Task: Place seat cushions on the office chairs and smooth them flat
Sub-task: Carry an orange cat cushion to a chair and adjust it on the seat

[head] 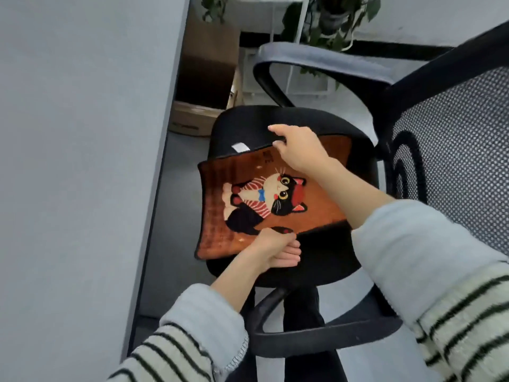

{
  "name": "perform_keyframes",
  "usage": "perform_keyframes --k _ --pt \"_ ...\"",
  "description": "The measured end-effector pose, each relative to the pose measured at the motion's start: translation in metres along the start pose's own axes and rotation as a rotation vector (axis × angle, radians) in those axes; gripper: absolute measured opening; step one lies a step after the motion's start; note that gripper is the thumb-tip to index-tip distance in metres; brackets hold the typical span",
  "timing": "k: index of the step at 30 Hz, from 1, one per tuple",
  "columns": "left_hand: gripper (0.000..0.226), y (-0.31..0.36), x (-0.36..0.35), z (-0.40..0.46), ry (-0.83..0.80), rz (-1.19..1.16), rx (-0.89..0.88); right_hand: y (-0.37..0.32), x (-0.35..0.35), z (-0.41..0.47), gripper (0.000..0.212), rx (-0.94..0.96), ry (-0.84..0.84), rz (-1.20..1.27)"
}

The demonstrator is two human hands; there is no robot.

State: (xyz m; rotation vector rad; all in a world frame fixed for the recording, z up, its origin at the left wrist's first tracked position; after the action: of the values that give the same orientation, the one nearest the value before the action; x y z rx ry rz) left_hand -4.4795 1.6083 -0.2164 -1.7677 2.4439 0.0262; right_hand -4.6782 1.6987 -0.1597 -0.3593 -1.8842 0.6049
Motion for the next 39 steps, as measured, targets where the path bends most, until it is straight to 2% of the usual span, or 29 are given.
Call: perform_keyframes --k 5,7,8,10,12,14,19,24,28,39 --pt "0.02 0.003 0.053 0.026 0.282 0.072 -0.108 0.062 -0.052 -0.059 0.046 -0.27 -0.095 0.143" --pt "0.015 0.007 0.094 0.033 0.462 0.113 -0.203 0.096 -0.073 -0.087 0.048 -0.409 -0.104 0.176" --pt "0.016 0.008 0.113 0.033 0.572 0.159 -0.235 0.111 -0.081 -0.099 0.05 -0.481 -0.086 0.193" --pt "0.033 0.014 0.147 0.037 0.778 0.221 -0.261 0.14 -0.089 -0.118 0.056 -0.638 -0.023 0.232" --pt "0.048 0.019 0.168 0.054 0.851 0.234 -0.266 0.166 -0.1 -0.133 0.061 -0.775 0.038 0.264" --pt "0.053 0.025 0.179 0.072 0.877 0.281 -0.264 0.184 -0.108 -0.142 0.061 -0.86 0.08 0.271" --pt "0.038 0.038 0.192 0.086 1.052 0.307 -0.273 0.205 -0.116 -0.142 0.045 -0.942 0.182 0.157" --pt "0.034 0.04 0.194 0.078 1.091 0.367 -0.255 0.212 -0.103 -0.153 0.036 -1.062 0.306 0.163" --pt "0.029 0.056 0.185 0.074 1.077 0.298 -0.325 0.221 -0.096 -0.165 0.034 -1.166 0.416 0.226" --pt "0.024 0.081 0.186 0.083 1.069 0.259 -0.404 0.235 -0.097 -0.168 0.038 -1.158 0.473 0.31"
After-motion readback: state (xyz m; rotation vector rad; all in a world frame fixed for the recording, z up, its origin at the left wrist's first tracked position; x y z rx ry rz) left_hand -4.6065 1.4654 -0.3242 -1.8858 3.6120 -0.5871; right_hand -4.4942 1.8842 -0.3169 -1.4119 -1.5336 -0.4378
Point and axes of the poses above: each hand's wrist, its own z-axis towards the middle knuckle, its own x-axis out of the back of the hand, y = z × x, the point moved 8 cm from there along z, towards the middle knuckle, and after that the axes turned 11 degrees about x, right-handed, at the moved point
